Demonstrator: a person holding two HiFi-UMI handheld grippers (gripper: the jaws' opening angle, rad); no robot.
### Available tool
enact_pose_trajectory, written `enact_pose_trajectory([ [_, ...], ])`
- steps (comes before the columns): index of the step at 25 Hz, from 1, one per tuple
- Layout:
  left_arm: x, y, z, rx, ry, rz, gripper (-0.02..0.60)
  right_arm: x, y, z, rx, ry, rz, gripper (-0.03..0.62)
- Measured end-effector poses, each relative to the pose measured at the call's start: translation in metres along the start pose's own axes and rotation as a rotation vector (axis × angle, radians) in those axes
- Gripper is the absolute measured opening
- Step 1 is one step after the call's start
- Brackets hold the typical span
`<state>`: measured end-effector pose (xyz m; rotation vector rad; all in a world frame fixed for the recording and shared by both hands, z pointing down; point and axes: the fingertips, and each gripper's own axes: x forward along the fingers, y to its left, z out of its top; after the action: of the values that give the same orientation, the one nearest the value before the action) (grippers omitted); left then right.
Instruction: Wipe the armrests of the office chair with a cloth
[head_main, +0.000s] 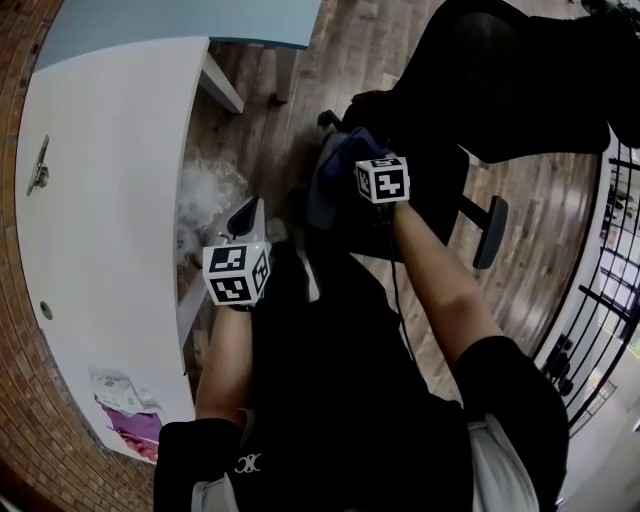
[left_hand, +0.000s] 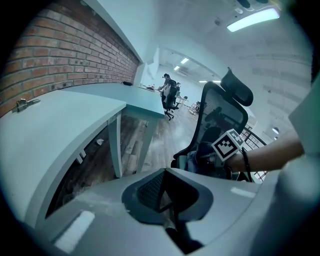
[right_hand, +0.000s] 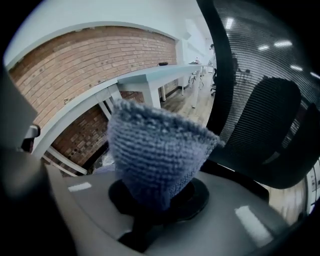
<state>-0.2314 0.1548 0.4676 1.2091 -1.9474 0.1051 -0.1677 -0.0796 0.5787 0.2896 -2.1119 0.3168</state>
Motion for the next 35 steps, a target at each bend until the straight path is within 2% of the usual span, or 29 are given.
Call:
enact_pose_trajectory([
  [9, 0.005, 0.000, -0.009, -0.025, -0.006, 0.003, 0.006, 0.019, -0.010, 0.028, -0.018, 0.017, -0.031, 0.060],
  [15, -0.002, 0.003, -0.017, -0.040, -0.016, 0.008, 0.006, 0.033, -0.003, 0.043, -0.063, 0.064, -0.033, 0.060],
  [20, -0.014, 0.014, -0.024, -0.058, -0.028, 0.027, 0.006, 0.042, 0.022, 0.052, -0.154, 0.096, -0.024, 0.060],
  [25, -0.026, 0.021, -0.030, -0.075, -0.046, 0.032, 0.006, 0.042, 0.048, 0.053, -0.184, 0.097, -0.032, 0.060],
  [35, -0.042, 0.027, -0.038, -0.085, -0.067, 0.025, 0.006, 0.030, 0.100, 0.019, -0.218, 0.144, 0.067, 0.060],
])
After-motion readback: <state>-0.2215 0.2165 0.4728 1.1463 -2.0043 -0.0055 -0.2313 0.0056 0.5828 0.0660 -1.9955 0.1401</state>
